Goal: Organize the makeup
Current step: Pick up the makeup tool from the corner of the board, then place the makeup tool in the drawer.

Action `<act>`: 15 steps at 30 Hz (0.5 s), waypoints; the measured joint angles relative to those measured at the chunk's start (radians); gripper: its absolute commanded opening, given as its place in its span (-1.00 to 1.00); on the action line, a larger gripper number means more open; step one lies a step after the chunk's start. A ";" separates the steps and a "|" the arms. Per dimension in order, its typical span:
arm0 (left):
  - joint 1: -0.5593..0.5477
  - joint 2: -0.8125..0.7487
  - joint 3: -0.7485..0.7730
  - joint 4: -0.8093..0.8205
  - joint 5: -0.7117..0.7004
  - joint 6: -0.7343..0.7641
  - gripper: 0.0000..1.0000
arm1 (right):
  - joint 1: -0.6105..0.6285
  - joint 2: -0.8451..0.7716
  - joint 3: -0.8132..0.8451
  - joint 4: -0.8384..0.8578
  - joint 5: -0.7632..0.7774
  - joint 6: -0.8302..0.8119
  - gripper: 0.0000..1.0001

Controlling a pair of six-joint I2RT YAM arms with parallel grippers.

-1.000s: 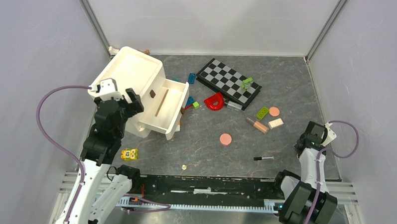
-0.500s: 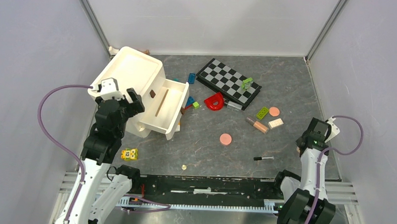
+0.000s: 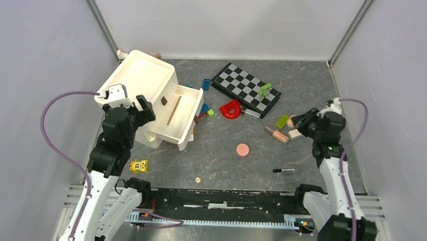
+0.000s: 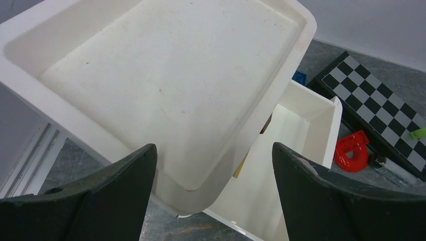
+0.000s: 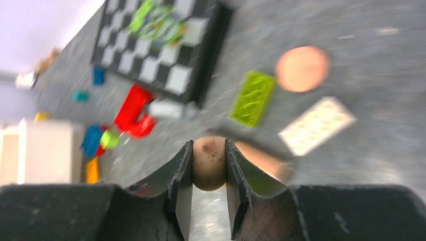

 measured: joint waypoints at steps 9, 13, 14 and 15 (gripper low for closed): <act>0.000 -0.006 0.000 0.000 -0.001 0.000 0.81 | 0.627 0.335 0.248 0.217 -0.017 0.065 -0.34; 0.000 -0.011 0.000 0.000 -0.001 0.000 0.81 | 0.854 0.558 0.481 0.282 -0.013 0.031 -0.34; 0.000 -0.011 0.000 0.000 -0.001 0.000 0.81 | 0.908 0.621 0.549 0.294 -0.013 0.018 -0.34; 0.000 -0.012 0.000 0.000 -0.001 0.000 0.81 | 0.943 0.668 0.599 0.302 -0.013 0.005 -0.34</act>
